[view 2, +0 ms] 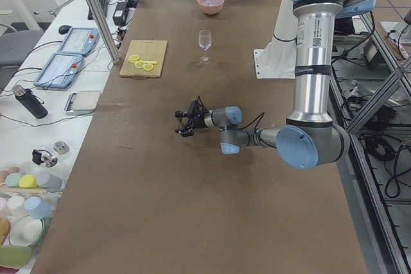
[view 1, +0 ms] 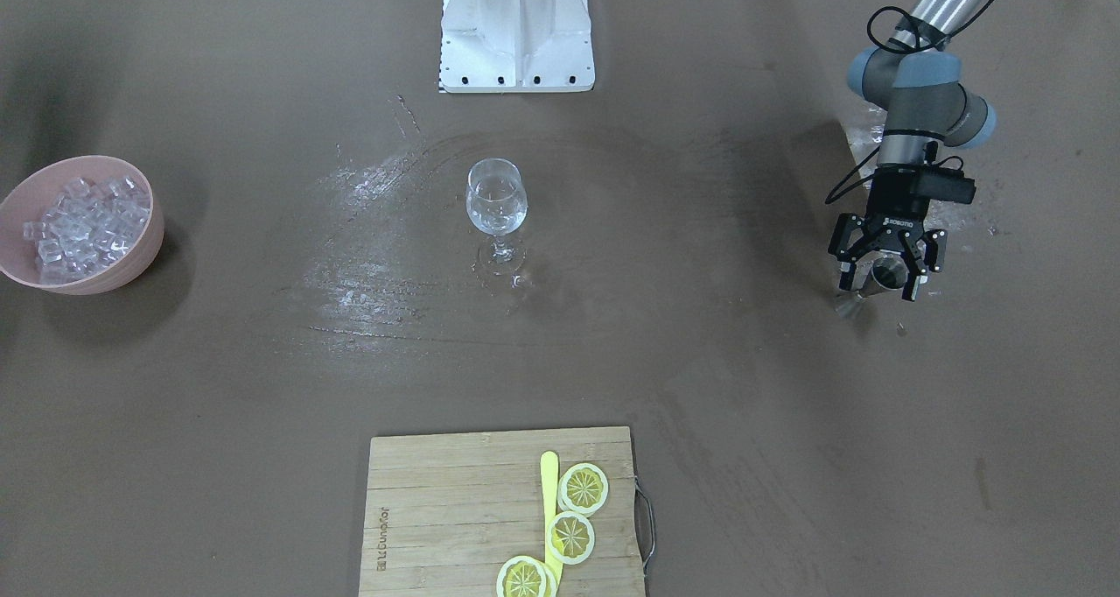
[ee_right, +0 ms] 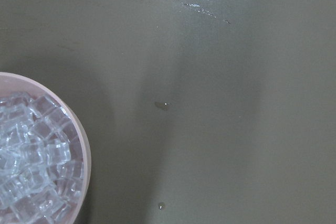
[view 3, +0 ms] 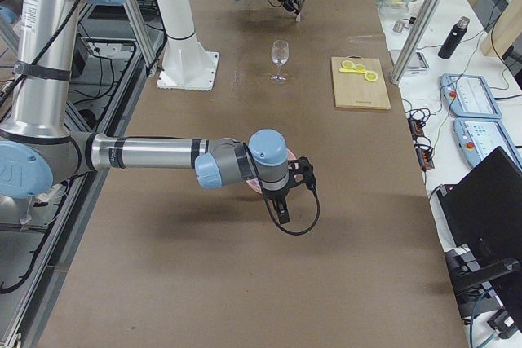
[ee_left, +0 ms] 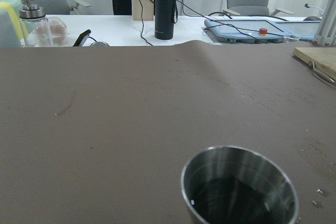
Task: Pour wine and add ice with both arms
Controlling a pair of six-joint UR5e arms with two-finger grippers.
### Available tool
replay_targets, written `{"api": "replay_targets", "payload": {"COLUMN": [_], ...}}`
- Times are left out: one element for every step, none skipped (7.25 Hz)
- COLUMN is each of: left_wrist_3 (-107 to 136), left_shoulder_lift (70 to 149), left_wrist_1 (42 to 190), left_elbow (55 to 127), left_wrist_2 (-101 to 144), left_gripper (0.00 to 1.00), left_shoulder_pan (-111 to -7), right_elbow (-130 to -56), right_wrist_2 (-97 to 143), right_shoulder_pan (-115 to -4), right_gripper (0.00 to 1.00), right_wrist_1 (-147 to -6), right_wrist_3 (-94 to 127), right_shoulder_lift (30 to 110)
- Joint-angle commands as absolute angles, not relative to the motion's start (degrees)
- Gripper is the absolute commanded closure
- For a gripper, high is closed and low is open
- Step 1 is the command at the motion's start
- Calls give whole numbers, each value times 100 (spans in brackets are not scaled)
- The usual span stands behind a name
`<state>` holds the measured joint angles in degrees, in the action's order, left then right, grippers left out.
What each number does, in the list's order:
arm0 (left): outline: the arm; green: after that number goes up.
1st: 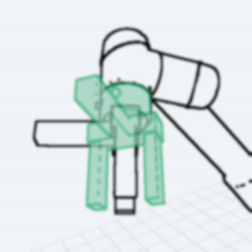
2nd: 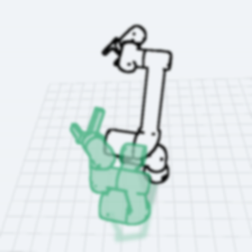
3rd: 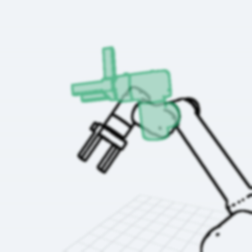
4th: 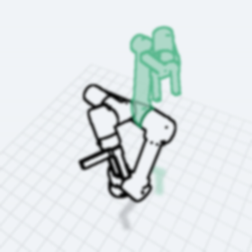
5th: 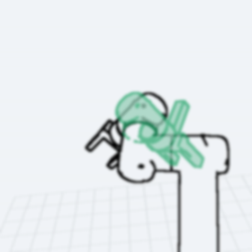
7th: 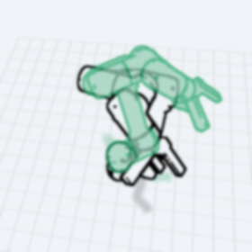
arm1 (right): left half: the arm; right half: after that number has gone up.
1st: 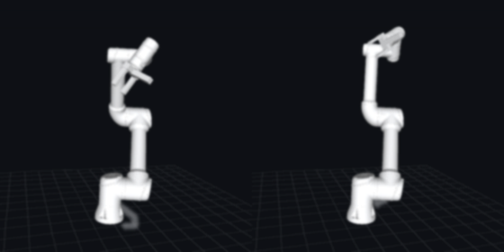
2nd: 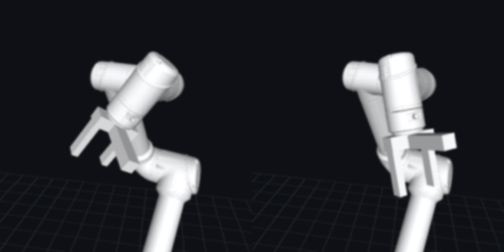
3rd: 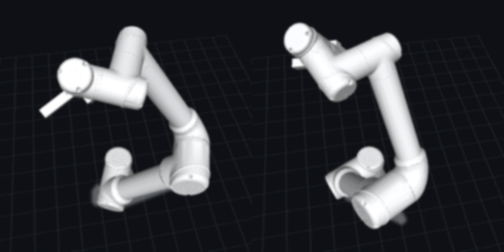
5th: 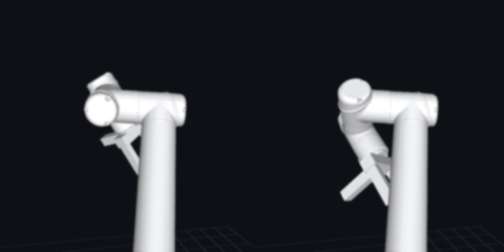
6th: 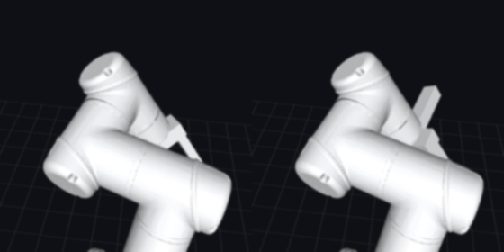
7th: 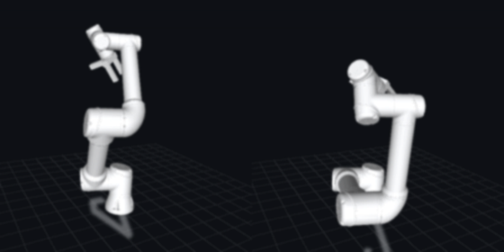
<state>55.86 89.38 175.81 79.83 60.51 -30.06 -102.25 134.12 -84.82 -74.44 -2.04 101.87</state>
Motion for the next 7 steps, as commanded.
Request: {"api": "replay_targets", "payload": {"left_wrist_3": [5572, 5572, 5572, 5581, 5581, 5581, 5581], "left_shoulder_lift": [8965, 8991, 8983, 8991, 8991, 8991, 9000], "left_wrist_1": [17561, 17569, 17613, 17657, 17666, 17666, 17675], "left_elbow": [7946, 7945, 7937, 7945, 7954, 7972, 7980], "left_wrist_2": [5600, 5599, 5590, 5607, 5607, 5607, 5607], "left_gripper": [3, 8, 14, 17, 17, 17, 17], "left_shoulder_pan": [-2665, -2654, -2663, -2663, -2663, -2663, -2663], "right_elbow": [-10230, -10230, -10239, -10239, -10239, -10239, -10239], "right_wrist_2": [13412, 13412, 13412, 13412, 13412, 13412, 13412], "right_shoulder_pan": [-8481, -8490, -8482, -8481, -8481, -8481, -8481], "right_gripper": [0, 0, 0, 0, 0, 0, 0], "right_wrist_1": [-7444, -7444, -7444, -7444, -7444, -7444, -7444], "right_wrist_3": [-202, -202, -202, -202, -202, -202, -202], "right_shoulder_lift": [10187, 10187, 10187, 10178, 10178, 10178, 10178]}}
